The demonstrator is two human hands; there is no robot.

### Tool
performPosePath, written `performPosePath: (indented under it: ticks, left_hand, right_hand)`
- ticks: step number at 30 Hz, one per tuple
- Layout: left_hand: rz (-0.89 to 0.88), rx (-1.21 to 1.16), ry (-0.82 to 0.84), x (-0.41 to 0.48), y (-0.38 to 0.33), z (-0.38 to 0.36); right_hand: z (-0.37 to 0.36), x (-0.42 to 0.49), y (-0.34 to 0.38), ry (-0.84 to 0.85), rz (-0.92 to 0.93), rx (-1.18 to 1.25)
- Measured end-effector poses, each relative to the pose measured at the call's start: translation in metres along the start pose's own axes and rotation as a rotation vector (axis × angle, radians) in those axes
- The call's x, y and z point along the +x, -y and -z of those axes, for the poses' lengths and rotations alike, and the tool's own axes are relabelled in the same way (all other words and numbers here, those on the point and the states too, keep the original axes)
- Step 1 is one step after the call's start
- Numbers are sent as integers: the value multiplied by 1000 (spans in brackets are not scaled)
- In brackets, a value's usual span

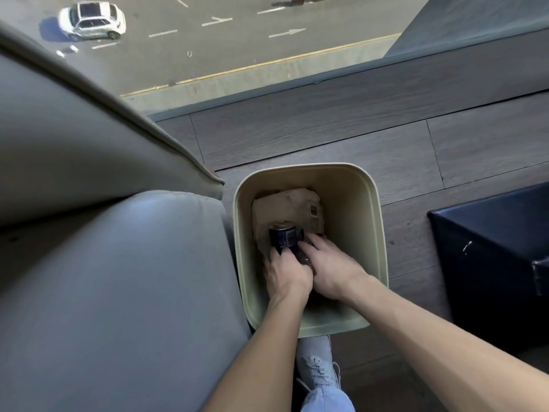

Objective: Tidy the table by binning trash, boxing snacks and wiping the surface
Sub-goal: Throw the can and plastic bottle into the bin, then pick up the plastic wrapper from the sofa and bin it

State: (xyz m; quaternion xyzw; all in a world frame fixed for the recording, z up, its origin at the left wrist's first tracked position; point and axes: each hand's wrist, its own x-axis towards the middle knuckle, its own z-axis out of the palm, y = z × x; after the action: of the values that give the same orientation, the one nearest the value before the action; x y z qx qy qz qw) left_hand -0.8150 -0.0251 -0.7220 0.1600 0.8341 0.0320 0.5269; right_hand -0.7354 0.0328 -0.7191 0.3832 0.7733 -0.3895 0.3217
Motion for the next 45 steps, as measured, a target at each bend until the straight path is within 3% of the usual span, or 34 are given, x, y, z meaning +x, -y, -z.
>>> performPosePath:
  ticks: [3,6,10,17,21,30,35,45]
  left_hand:
    - [71,-70,81,-3,0,3]
    - [70,-56,60,-11,-7,11]
    - [21,64,43,-42,-22,30]
    - [-199,-153,89,-133,-9,83]
    - [-252,-127,55,-220,-5,125]
    - [-492,318,-120,-525,-43,182]
    - [-719,392,-206,-692,-68,141]
    - [-1288,819,-36,-955,-140,-71]
  right_hand:
    - [3,5,4,11,-25,-15]
    - [10,-7,8,-73,-36,34]
    - [28,-45,12,-206,16,35]
    - [83,-164,26,-281,-12,184]
    - [120,-257,58,-265,-21,153]
    - [182,-562,114,-545,160,73]
    - [156,-761,66,-848,87,230]
    - [6,-1090,-98,-1299,-541,644]
